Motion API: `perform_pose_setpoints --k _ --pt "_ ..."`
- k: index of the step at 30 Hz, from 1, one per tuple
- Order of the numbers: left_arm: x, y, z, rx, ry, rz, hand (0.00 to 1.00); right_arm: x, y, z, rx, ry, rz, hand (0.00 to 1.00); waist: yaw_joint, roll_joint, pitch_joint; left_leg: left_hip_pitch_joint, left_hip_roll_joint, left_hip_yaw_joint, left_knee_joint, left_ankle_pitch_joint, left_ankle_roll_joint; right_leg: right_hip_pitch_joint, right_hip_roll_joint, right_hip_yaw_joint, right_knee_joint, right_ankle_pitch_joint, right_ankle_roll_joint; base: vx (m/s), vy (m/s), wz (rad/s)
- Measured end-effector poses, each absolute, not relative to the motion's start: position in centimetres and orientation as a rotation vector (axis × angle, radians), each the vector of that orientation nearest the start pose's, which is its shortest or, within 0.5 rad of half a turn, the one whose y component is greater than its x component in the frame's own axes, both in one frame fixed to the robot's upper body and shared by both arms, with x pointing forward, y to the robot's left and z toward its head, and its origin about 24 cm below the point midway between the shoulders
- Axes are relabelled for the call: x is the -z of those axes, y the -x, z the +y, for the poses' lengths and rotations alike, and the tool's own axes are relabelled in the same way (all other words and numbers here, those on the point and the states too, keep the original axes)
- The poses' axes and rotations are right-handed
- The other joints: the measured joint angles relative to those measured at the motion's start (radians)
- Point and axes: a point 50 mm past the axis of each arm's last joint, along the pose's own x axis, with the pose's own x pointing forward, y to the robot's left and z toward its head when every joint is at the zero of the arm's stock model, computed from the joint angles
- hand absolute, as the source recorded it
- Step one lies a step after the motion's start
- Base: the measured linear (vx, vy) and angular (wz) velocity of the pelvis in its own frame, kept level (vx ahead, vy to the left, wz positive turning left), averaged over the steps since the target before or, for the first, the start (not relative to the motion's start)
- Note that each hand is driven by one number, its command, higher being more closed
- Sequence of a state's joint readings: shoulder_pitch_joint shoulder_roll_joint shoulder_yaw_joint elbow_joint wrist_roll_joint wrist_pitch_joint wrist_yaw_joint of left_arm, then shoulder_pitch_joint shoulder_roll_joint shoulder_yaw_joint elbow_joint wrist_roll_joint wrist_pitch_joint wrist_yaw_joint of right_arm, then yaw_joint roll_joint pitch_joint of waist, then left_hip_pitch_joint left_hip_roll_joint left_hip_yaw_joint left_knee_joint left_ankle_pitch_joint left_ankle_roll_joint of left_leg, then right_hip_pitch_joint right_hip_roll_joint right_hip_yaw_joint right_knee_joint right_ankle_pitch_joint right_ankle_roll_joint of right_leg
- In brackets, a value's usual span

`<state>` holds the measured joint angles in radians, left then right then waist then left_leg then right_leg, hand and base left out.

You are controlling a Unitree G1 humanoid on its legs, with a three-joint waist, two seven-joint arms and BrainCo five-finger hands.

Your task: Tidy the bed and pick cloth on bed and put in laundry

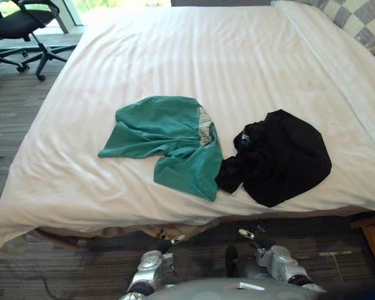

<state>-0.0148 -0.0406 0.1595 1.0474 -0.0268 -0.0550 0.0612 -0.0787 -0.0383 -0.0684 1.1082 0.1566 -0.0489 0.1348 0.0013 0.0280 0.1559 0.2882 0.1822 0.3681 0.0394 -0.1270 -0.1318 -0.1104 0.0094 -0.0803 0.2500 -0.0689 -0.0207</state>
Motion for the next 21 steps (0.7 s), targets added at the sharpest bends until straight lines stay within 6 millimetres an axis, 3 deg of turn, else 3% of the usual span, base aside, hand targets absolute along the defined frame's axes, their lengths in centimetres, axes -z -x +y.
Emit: perform_pose_setpoints --k 3,8,16,21 --pt "15.4 -13.3 16.0 -0.211 0.146 0.995 0.00 14.9 -15.2 -16.1 0.031 -0.212 0.962 0.00 0.010 -0.019 -0.007 -0.010 -0.020 0.040 0.004 0.006 -0.001 0.000 -0.012 0.014 -0.035 0.000 0.000 0.03 0.009 -0.21" --pt "15.6 -12.5 17.3 -0.365 0.272 1.026 0.00 15.1 -14.6 -16.9 0.211 -0.341 0.973 0.00 0.014 -0.017 -0.006 -0.014 -0.039 0.067 0.003 0.006 -0.001 0.002 -0.020 0.033 -0.077 0.014 0.015 -0.01 0.016 -0.15" --pt "16.0 -10.4 20.3 -0.722 0.497 1.038 0.00 16.0 -10.5 -20.7 0.650 -0.503 1.005 0.00 0.013 -0.015 -0.004 -0.025 -0.032 0.095 -0.006 0.006 -0.001 0.007 -0.021 0.011 -0.115 0.046 0.021 -0.05 -0.005 0.06" --pt "16.0 -8.1 22.7 -1.053 0.711 0.994 0.00 15.2 -8.1 -24.7 0.970 -0.556 0.905 0.00 0.013 -0.016 -0.004 -0.029 -0.018 0.133 -0.040 0.005 -0.002 0.013 -0.011 -0.016 -0.152 0.067 0.012 -0.12 -0.036 0.11"
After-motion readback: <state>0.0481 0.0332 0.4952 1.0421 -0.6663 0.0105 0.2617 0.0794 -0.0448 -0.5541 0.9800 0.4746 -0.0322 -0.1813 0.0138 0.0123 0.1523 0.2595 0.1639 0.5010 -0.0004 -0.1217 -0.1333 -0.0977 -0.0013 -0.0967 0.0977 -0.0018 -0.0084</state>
